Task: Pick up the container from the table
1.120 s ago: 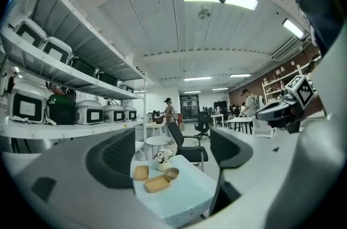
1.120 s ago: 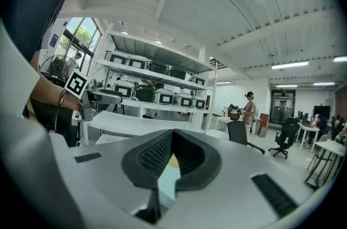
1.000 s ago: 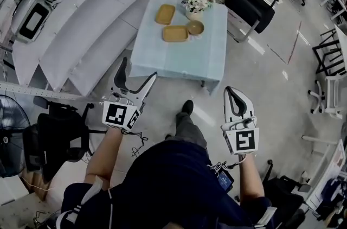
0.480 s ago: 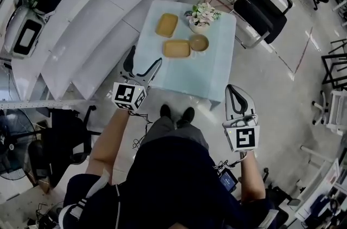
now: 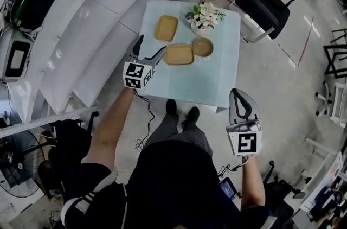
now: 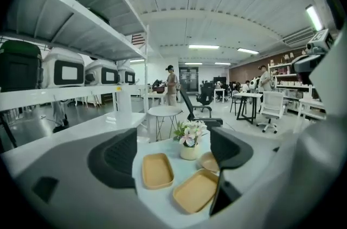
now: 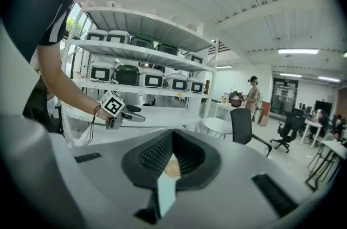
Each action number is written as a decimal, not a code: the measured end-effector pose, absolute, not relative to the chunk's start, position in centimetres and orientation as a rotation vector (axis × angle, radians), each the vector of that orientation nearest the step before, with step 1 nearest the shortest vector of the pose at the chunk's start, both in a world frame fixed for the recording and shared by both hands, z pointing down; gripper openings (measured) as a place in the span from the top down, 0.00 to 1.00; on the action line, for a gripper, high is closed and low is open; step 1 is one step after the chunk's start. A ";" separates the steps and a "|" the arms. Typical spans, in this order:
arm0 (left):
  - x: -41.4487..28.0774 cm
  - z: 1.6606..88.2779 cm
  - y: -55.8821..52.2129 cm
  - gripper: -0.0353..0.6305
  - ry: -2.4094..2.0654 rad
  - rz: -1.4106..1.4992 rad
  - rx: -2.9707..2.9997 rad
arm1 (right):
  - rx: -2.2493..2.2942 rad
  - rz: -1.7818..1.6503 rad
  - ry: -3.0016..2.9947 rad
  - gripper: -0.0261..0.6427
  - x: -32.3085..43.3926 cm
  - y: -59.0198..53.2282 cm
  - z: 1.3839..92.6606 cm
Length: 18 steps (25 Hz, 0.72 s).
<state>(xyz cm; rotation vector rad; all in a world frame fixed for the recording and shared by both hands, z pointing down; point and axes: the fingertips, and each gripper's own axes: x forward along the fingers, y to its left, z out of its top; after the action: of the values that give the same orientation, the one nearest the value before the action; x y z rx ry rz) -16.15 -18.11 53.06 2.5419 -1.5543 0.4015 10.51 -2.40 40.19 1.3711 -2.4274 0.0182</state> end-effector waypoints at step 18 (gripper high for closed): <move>-19.9 70.2 -29.2 0.39 -1.436 0.663 2.343 | 1.341 0.094 -2.390 0.96 7.9 -6.9 44.7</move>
<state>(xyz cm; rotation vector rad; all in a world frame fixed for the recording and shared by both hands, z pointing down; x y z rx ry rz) -19.86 -29.16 70.23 2.3430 -1.4359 0.6635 7.93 -6.92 44.65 1.3405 -2.3895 0.0937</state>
